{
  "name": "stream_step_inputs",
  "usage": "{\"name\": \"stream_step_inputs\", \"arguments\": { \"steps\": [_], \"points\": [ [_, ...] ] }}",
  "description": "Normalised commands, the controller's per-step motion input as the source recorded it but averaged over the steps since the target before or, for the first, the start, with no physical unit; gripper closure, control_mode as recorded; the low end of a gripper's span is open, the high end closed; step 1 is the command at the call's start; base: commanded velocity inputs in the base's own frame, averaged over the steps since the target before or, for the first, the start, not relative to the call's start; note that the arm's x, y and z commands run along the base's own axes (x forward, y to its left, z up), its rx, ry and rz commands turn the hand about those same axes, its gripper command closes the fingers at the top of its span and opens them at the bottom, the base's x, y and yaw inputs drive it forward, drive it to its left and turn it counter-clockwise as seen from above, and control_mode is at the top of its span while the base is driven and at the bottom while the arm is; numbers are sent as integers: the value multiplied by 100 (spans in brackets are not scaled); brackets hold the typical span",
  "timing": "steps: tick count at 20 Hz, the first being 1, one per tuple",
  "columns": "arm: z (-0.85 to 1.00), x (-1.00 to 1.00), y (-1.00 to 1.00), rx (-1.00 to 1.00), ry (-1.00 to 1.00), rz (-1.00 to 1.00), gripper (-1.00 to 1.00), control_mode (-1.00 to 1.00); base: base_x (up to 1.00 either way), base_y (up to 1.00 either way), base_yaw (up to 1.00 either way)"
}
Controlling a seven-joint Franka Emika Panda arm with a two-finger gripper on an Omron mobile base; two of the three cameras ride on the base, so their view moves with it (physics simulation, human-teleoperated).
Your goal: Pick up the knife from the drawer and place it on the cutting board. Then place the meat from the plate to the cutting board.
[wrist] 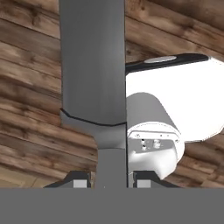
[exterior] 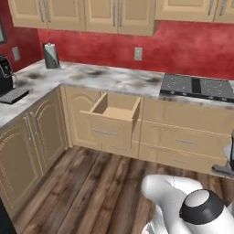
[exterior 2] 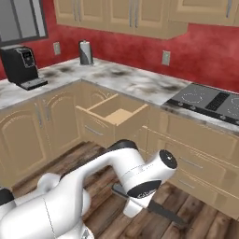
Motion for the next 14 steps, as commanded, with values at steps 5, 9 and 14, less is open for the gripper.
{"name": "stream_step_inputs", "arguments": {
  "steps": [5,9,14],
  "points": [
    [0,0,0,0,0,0,100,100,19,-45,-36],
    [0,0,0,0,0,0,100,100,22,-46,-43],
    [0,0,0,0,0,0,100,100,20,-42,-49]
  ]
}}
